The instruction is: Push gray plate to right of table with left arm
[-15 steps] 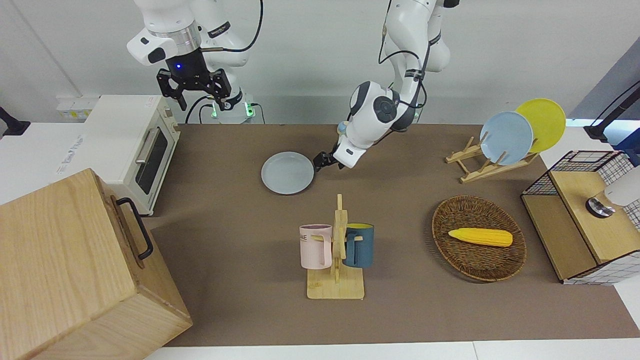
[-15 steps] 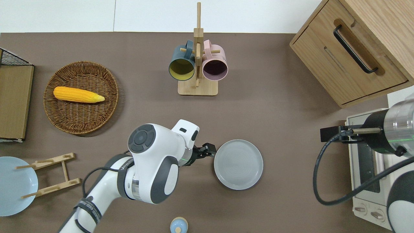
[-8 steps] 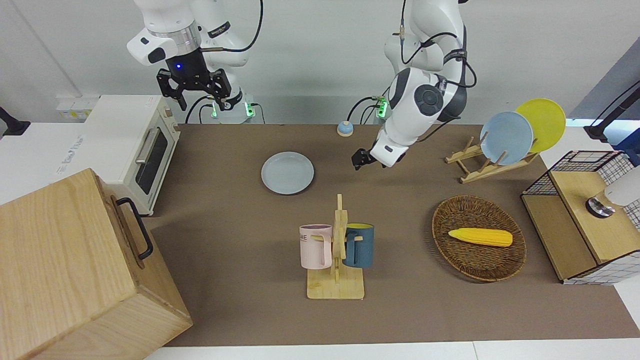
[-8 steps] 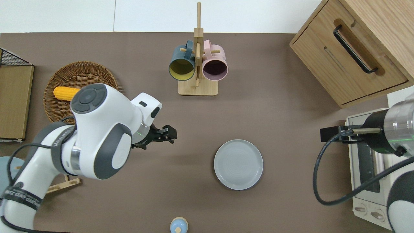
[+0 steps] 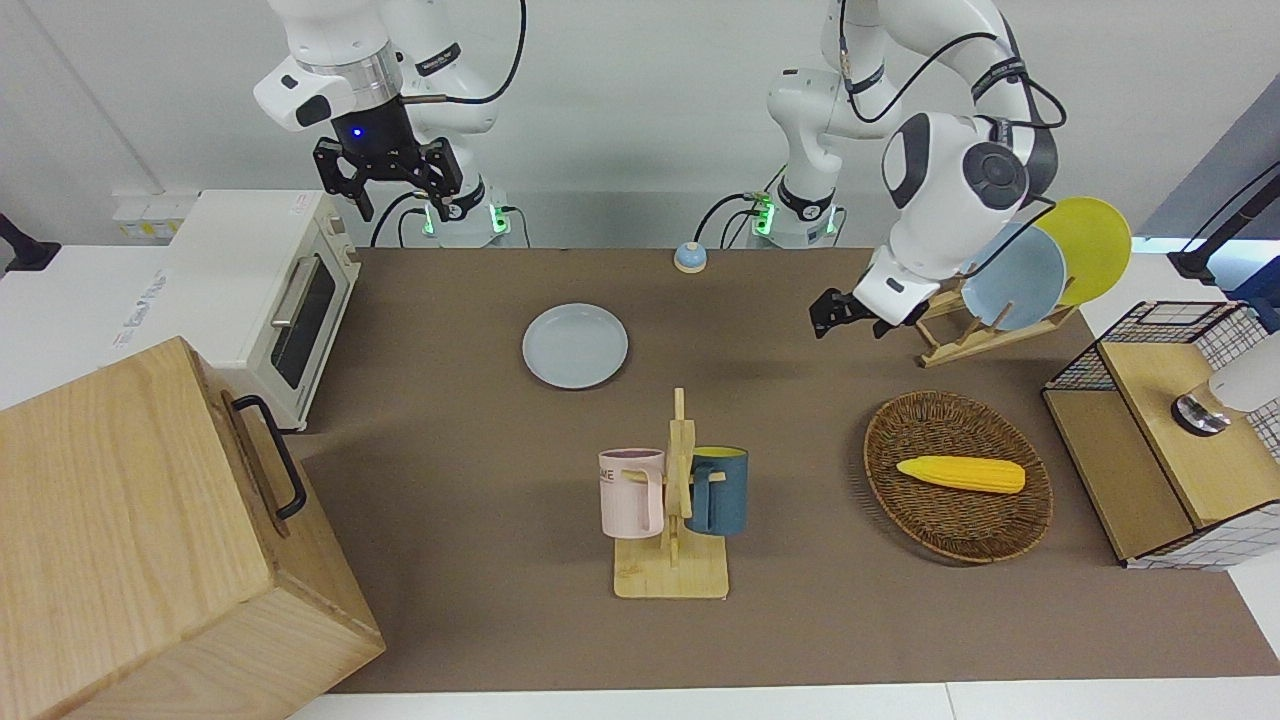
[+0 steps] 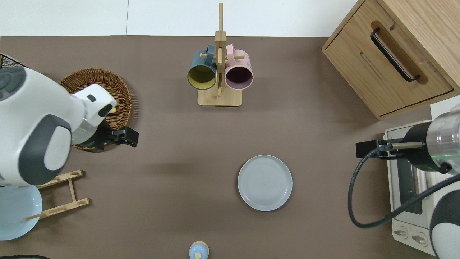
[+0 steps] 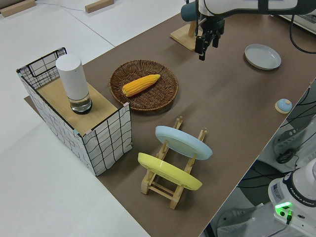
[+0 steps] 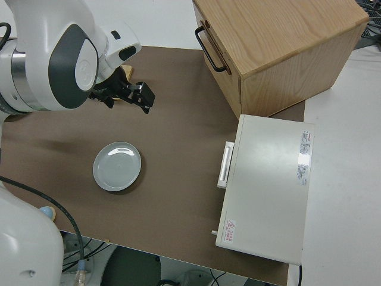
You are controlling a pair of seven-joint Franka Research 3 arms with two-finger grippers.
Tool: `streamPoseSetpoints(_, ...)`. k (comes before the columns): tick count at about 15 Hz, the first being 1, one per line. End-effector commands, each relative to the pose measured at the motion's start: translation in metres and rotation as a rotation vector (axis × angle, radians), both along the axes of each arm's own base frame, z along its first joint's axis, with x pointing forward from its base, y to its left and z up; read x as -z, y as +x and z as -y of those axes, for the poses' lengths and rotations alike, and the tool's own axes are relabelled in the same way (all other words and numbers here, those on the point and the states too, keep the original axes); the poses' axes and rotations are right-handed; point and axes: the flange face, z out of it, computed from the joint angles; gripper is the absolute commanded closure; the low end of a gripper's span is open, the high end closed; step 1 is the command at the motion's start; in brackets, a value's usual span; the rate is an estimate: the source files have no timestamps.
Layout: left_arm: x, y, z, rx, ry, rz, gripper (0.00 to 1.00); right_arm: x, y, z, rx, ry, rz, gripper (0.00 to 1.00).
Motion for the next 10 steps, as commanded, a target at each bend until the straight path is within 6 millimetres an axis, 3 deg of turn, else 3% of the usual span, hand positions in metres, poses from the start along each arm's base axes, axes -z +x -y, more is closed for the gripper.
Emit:
streamPoseSetpoints(1, -0.041, 0.012, -0.039, 0.011, 0.047, 0.049, 0.01, 0.001, -0.008, 0.001, 0.024, 0.009, -0.005, 0.005)
streamPoseSetpoints(3, -0.062, 0.015, -0.059, -0.006, 0.082, 0.074, 0.01, 0.001, -0.008, 0.001, 0.024, 0.009, -0.005, 0.005)
streamPoseSetpoints(6, -0.090, 0.015, -0.070, -0.015, 0.108, 0.085, 0.01, 0.001, -0.008, 0.001, 0.024, 0.009, -0.005, 0.005)
streamPoseSetpoints(10, -0.121, 0.009, -0.066, -0.006, 0.099, 0.125, 0.01, 0.001, -0.008, 0.001, 0.024, 0.009, -0.005, 0.005)
